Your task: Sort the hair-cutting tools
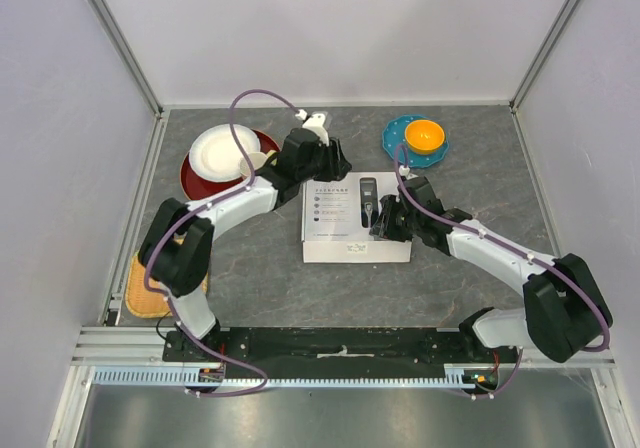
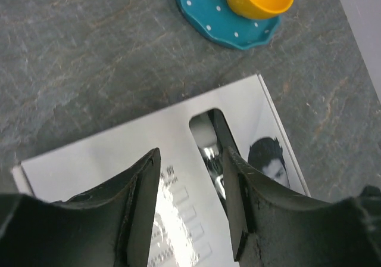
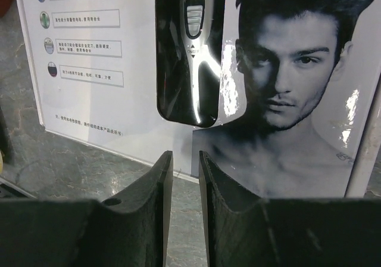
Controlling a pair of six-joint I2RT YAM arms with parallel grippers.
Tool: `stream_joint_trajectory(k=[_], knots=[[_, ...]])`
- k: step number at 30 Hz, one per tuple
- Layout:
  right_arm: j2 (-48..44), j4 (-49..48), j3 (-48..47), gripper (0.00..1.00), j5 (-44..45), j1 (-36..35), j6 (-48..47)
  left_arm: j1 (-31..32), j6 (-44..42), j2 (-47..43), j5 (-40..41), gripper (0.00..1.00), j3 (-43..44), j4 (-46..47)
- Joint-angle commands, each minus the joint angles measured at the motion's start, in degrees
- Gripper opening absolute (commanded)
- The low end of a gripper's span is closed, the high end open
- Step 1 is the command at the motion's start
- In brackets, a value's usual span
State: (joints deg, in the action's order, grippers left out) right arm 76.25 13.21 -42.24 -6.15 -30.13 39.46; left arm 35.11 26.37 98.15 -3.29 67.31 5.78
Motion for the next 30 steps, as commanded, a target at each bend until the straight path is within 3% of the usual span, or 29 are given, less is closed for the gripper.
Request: stream_joint_trajectory(k=[1, 8, 12, 15, 20, 27, 30], knots=[[-0.56, -0.12, 0.93, 0.31, 1.93, -0.19, -0.53, -0.92, -4.4, 6.95, 0.04, 0.54, 9.48, 0.99], [-4.88, 0.06, 1.19, 0.33, -1.84, -1.42, -3.16, -2.86, -3.0, 18.29, -4.0, 0.55, 21.62, -6.99], [-5.41, 0.5, 4.0, 0.33, -3.51, -3.18, -0.97, -2.95, -3.25, 25.93, -5.94, 0.56, 30.58, -16.05], [-6.72, 0.5, 6.98, 0.32, -3.6, -4.67, 0.7, -2.95, -3.78, 28.67, -6.9, 0.57, 32.7, -20.1], [-7.17, -0.11, 9.28, 0.32, -2.03, -5.64, 1.41, -2.95, -4.22, 30.7, -10.41, 0.56, 32.97, -22.65], [-3.13, -9.59, 12.08, 0.28, 4.21, -5.64, 6.74, -2.95, -5.1, 30.53, -16.31, 0.34, 28.06, -21.43], [-0.5, -12.86, 12.18, 0.27, 5.62, -5.73, 8.26, -3.03, -4.4, 29.12, -16.49, 0.33, 24.81, -20.03]])
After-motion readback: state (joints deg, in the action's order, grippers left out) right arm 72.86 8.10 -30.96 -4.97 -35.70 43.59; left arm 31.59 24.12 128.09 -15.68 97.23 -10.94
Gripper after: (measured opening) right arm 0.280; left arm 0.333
